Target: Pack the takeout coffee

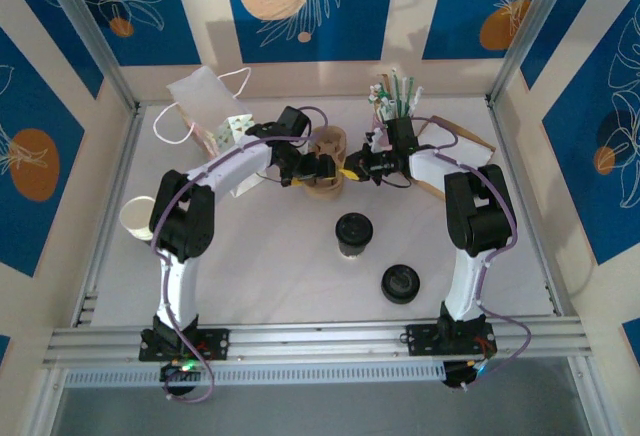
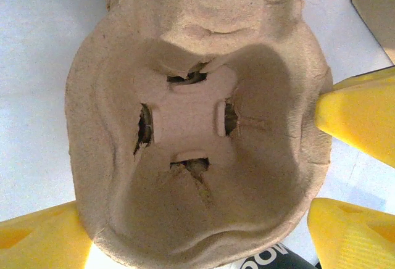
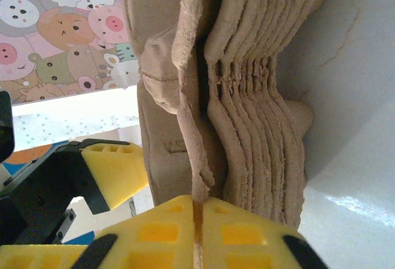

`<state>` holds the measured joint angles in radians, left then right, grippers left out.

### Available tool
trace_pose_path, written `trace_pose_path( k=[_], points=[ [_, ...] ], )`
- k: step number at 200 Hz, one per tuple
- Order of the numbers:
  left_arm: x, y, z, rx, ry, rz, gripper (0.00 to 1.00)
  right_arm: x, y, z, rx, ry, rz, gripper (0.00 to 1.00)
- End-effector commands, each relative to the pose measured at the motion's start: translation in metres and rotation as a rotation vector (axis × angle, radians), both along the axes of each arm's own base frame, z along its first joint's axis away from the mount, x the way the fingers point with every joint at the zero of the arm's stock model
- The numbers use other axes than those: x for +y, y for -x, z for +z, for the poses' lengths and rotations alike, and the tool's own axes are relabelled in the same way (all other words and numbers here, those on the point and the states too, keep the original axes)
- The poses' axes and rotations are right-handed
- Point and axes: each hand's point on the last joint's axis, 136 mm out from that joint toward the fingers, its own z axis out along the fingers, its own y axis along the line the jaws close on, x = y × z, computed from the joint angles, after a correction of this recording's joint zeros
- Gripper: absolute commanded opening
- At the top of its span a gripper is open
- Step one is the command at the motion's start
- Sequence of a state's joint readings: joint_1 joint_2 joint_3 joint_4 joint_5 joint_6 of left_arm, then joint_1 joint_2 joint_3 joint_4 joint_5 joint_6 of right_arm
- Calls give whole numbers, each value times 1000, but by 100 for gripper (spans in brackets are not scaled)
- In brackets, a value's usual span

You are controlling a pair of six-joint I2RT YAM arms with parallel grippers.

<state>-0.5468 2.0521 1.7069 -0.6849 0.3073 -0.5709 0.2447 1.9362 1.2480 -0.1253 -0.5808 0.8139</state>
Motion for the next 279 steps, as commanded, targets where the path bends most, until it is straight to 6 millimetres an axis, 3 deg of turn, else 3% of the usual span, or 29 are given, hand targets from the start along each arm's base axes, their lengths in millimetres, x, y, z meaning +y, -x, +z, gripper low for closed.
trace_pose_path(
  k=[1,79,192,279],
  points=[
    [0,2,21,-20,49,3,88,5,11,-10,42,-17,30,3],
    [22,8,58,-65,113,53,90,1,14,10,9,-57,29,0],
    [33,12,71,-91,141,77,91,3,16,46,-45,-139,46,0],
    [29,11,54,-54,163,79,91,-12,23,30,-12,-235,31,0]
  ],
)
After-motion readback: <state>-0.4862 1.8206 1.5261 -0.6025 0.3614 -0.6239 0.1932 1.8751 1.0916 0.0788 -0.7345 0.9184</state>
